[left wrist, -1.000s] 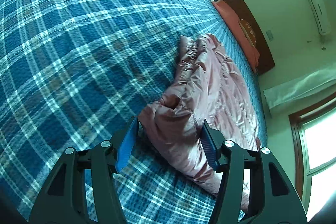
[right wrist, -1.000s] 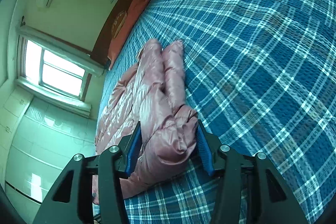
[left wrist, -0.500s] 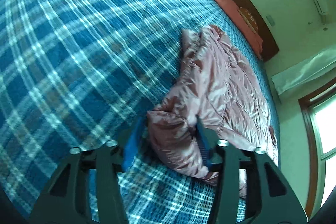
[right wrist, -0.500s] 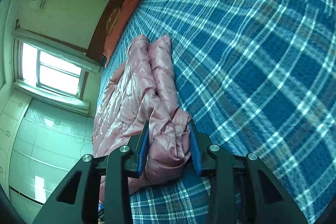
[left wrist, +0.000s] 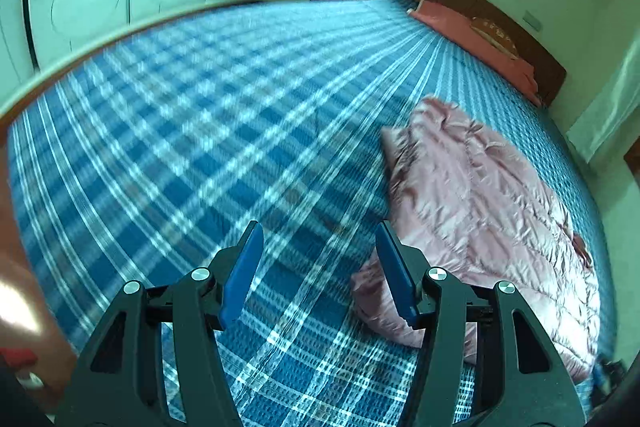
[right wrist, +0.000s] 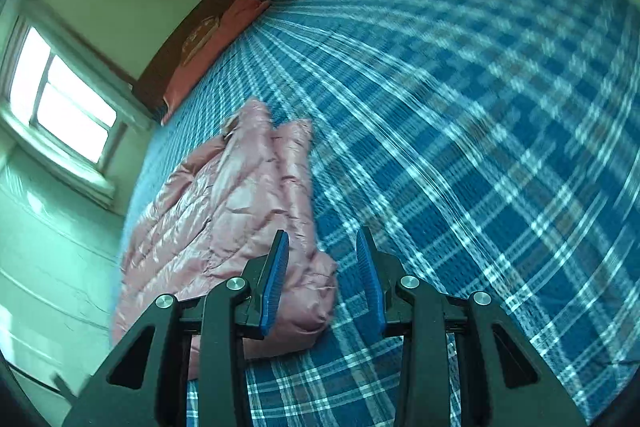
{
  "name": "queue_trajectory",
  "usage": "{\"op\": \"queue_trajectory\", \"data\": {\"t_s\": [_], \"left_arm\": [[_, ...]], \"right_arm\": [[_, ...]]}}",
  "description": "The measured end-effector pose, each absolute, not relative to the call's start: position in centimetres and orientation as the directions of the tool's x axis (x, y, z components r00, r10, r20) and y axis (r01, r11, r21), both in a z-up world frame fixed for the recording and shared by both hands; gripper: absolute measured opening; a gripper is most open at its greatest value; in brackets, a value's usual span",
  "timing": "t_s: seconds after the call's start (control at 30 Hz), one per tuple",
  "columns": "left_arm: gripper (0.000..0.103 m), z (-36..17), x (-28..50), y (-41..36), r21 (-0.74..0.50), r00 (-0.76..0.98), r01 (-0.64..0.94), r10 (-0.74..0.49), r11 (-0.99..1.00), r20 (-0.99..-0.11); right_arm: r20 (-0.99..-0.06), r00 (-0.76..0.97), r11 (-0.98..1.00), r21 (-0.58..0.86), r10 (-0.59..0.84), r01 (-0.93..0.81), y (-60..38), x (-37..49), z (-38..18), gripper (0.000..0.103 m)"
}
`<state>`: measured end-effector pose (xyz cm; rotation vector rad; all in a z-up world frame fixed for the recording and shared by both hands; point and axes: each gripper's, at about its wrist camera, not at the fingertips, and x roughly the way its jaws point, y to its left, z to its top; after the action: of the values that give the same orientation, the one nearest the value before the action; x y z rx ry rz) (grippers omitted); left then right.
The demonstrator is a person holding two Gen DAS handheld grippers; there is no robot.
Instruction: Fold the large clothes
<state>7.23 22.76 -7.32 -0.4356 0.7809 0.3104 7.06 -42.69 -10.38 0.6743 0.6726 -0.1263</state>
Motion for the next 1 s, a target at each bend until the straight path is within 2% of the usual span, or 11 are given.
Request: {"op": "queue_trajectory", "data": {"t_s": [0.2, 0.4, 0.57, 0.67, 0.7, 0.77, 0.87, 1.0], "left_arm": [[0.059, -4.3, 8.1, 17.7, -0.207, 0.729, -0.268, 0.058, 0.941, -0.682], [0.059, -5.4, 11.1, 12.0, -0.185, 0.695, -0.168, -0.018, 0.968, -0.719], [0.059, -5.6, 14.2, 7.0, -0.047, 0.684, -0.101, 0.035, 0.994, -0.729], [0.059, -6.0, 15.9, 5.3, -0.016, 0.687, -0.090, 0.050, 0.996, -0.725], [0.059, -6.3, 16.5, 4.7, 0.005, 0.684, -0.089, 0.065, 0.996, -0.727], [0.059, -7.5, 17.6, 3.6, 0.060, 0.660, -0.087, 0.103, 0.994, -0.744], [0.059, -9.7, 18.7, 2.9, 0.119, 0.614, -0.085, 0.147, 0.989, -0.776], [0.058, -12.2, 19.2, 2.6, 0.165, 0.597, -0.076, 0.177, 0.983, -0.782]], "right_arm": [[-0.624, 0.776, 0.895, 0.395, 0.094, 0.209, -37.0, 8.8, -7.6, 0.036], [-0.663, 0.730, 0.958, 0.285, 0.163, 0.045, -29.5, 12.4, -7.3, 0.036], [-0.686, 0.716, 0.987, 0.159, 0.132, -0.031, -24.1, 16.1, -6.5, 0.036], [-0.689, 0.713, 0.991, 0.115, 0.127, -0.066, -21.4, 17.8, -6.4, 0.036], [-0.694, 0.712, 0.994, 0.082, 0.107, -0.070, -20.6, 18.3, -6.6, 0.045], [-0.697, 0.714, 0.997, 0.024, 0.065, -0.068, -19.4, 19.0, -7.3, 0.053], [-0.739, 0.674, 0.996, -0.052, 0.007, -0.067, -18.0, 20.2, -9.5, 0.053], [-0.762, 0.648, 0.996, -0.067, -0.008, -0.066, -17.8, 21.1, -12.1, 0.054]]}}
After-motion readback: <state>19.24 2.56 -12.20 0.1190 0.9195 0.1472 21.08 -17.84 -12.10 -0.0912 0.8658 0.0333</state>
